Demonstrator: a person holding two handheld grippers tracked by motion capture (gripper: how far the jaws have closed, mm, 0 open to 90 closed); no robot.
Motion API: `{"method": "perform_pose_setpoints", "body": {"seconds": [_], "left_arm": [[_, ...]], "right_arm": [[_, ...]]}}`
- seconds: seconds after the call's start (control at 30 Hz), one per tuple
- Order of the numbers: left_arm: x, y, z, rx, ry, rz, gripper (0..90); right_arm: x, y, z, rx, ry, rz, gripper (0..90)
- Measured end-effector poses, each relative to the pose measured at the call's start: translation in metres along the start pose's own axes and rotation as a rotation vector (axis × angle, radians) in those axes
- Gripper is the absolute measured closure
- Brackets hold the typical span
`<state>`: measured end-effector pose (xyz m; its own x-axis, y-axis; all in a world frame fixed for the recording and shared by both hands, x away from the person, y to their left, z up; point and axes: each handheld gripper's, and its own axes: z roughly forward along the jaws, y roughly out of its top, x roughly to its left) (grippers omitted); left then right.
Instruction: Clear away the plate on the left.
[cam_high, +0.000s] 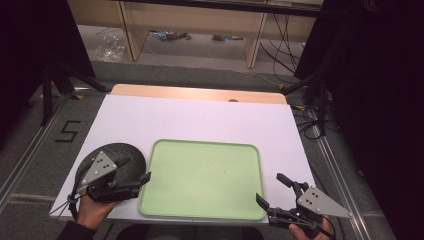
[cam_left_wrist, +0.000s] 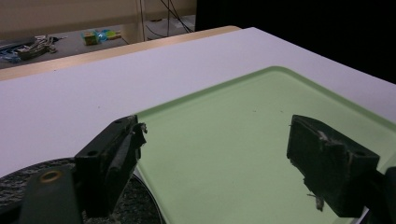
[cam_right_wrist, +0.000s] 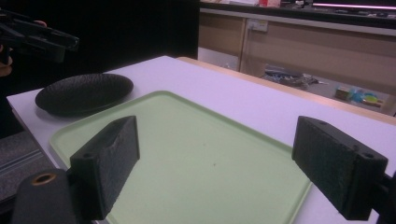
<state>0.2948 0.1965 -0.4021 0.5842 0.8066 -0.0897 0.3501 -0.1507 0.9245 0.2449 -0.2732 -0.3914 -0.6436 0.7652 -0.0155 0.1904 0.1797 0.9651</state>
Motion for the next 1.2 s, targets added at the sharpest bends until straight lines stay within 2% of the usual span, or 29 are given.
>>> {"method": "perform_pose_setpoints", "body": {"seconds": [0.07, 0.23, 0.27, 0.4, 0.57, 0.6, 0.67, 0.73, 0.8, 0.83, 0.93, 0.97, 1.07, 1.2], "left_arm": [[0.000, 0.000, 0.000, -0.002, 0.003, -0.007, 17.0], [0.000, 0.000, 0.000, 0.000, 0.006, -0.011, 17.2], [0.001, 0.000, 0.000, 0.003, 0.006, 0.008, 17.2], [0.002, 0.000, 0.001, 0.004, 0.011, 0.012, 17.3], [0.008, -0.001, 0.003, 0.017, 0.028, -0.009, 17.2], [0.010, -0.001, 0.004, 0.022, 0.034, -0.002, 17.2], [0.015, -0.001, 0.005, 0.025, 0.046, -0.020, 17.3], [0.021, -0.001, 0.007, 0.022, 0.048, -0.040, 17.6], [0.027, 0.000, 0.007, 0.026, 0.063, -0.048, 17.8], [0.029, 0.000, 0.008, 0.027, 0.068, -0.054, 17.8], [0.039, 0.000, 0.009, 0.035, 0.095, -0.076, 17.6], [0.042, 0.000, 0.009, 0.038, 0.099, -0.085, 17.5], [0.055, 0.000, 0.010, 0.048, 0.128, -0.116, 17.6], [0.072, -0.002, 0.014, 0.069, 0.152, -0.145, 18.9]], "right_arm": [[0.000, 0.000, 0.000, -0.010, 0.001, -0.013, 15.8], [0.001, 0.000, 0.000, 0.000, 0.011, -0.001, 15.8], [-0.001, 0.000, 0.001, -0.015, 0.004, -0.022, 15.8], [0.001, 0.000, 0.000, 0.002, 0.017, 0.001, 15.8], [0.001, 0.000, 0.001, 0.000, 0.009, -0.005, 15.8], [0.001, 0.000, 0.001, 0.004, 0.012, -0.006, 15.8], [0.000, 0.000, 0.001, -0.010, 0.004, -0.028, 15.8], [0.001, 0.001, 0.000, 0.021, 0.015, -0.009, 15.8], [0.001, 0.000, 0.000, 0.015, 0.017, -0.010, 15.8], [0.000, 0.000, 0.002, -0.001, 0.005, -0.029, 15.8], [0.000, 0.000, 0.001, -0.011, 0.002, -0.027, 15.8], [-0.001, 0.000, 0.001, 0.002, 0.006, -0.031, 15.8], [0.002, 0.000, 0.000, 0.020, 0.015, -0.008, 15.8], [0.002, 0.000, 0.001, 0.014, 0.025, -0.005, 15.8]]}}
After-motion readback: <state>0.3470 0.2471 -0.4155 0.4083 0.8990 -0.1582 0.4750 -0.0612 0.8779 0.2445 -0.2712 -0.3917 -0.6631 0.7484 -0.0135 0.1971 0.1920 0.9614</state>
